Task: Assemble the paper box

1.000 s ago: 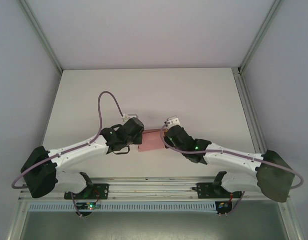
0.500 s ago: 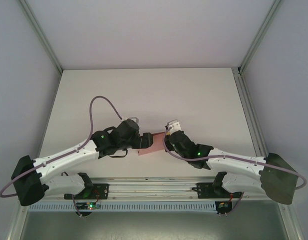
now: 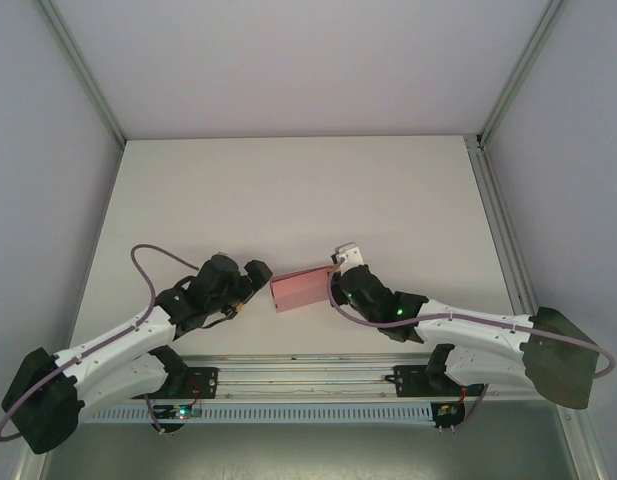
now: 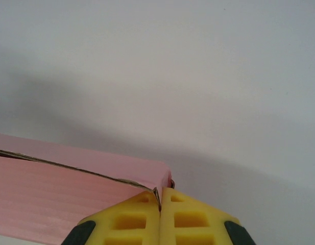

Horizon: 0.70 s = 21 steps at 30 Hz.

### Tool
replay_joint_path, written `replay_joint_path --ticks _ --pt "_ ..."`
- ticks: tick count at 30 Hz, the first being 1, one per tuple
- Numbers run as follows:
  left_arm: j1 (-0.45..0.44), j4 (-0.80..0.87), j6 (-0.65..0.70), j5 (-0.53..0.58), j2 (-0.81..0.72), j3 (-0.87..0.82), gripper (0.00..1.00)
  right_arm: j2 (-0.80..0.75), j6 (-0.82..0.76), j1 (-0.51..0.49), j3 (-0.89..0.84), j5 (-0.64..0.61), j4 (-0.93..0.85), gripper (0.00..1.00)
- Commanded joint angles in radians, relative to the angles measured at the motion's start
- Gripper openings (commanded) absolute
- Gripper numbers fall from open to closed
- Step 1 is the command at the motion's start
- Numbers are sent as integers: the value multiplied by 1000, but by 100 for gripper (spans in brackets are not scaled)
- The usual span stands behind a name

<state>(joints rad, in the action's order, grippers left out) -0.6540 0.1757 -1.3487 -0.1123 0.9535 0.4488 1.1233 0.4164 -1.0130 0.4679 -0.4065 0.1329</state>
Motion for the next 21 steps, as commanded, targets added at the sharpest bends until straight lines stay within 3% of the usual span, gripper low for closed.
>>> replay_joint_path --ticks 1,8,15,20,21 --pt "6 -136 -30 -82 49 43 100 15 2 -16 -33 18 -63 0" --pt "2 -216 -30 -94 110 26 98 29 24 -18 -32 12 -67 0" --pt "-4 -286 40 -95 154 -26 61 51 49 -22 -28 21 -63 0" --pt "-18 -287 108 -78 171 -48 49 21 68 -27 -42 37 -69 0" --pt "-21 -274 113 -69 174 -53 43 3 72 -26 -47 47 -71 3"
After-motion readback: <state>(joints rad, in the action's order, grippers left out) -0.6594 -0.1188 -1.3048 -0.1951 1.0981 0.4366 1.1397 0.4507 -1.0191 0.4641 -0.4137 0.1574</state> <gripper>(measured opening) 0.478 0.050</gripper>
